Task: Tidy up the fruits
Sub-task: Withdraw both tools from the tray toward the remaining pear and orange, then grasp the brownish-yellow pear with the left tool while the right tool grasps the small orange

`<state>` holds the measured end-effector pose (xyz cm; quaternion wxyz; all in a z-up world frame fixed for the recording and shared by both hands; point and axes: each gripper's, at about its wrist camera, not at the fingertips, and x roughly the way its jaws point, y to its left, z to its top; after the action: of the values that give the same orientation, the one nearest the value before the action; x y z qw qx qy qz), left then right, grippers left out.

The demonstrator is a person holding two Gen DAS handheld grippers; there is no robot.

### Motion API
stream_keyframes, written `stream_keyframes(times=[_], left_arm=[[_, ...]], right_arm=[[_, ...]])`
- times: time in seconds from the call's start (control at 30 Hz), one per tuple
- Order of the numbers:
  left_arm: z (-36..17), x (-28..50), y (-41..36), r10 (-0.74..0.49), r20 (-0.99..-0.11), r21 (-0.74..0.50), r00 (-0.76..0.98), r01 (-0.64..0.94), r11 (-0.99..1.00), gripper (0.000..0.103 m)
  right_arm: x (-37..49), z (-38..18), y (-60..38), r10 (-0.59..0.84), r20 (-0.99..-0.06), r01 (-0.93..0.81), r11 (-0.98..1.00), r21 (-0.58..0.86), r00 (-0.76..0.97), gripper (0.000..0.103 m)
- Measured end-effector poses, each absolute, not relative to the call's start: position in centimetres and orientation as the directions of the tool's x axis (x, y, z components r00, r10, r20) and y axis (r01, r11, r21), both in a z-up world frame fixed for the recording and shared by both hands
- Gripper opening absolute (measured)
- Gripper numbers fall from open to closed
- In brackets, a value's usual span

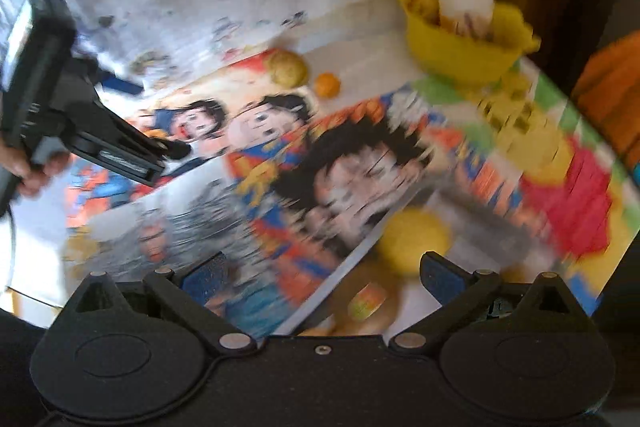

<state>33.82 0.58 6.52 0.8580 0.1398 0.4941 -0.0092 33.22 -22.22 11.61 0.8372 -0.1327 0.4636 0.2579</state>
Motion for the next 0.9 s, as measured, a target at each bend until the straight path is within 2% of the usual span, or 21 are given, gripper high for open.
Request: stream_keyframes(times=[0.1, 0.23, 0.5, 0.9], left_arm=[[6.8, 35.5, -0.7, 0.125, -0.769, 0.329, 0.627, 0.221, 0.918, 0.102], [6.7, 38.0, -1.8, 0.108, -0.691, 0.423, 0.714, 0.279, 0.862, 0.102], [3.3, 41.7, -3.2, 0.055, -0.691, 0.486, 0.721, 0.407, 0.774, 0.102], [0.8, 44.7, -1.9, 0.097, -0.687, 0.548, 0.720, 0.426, 0.720, 0.102]], right_arm=[[35.8, 11.4, -22.1, 0.292, -0.826, -0.594, 0.802, -0.063, 0.482, 0.102], [40.0, 10.8, -22.0, 0.297, -0.816, -0.616, 0.782, -0.091, 0.497, 0.100], [48.3, 8.6, -21.9, 0.308, -0.821, -0.561, 0.828, -0.018, 0.480, 0.095], [53.4, 6.4, -17.5, 0.400, -0.816, -0.649, 0.759, 0.040, 0.417, 0.088]])
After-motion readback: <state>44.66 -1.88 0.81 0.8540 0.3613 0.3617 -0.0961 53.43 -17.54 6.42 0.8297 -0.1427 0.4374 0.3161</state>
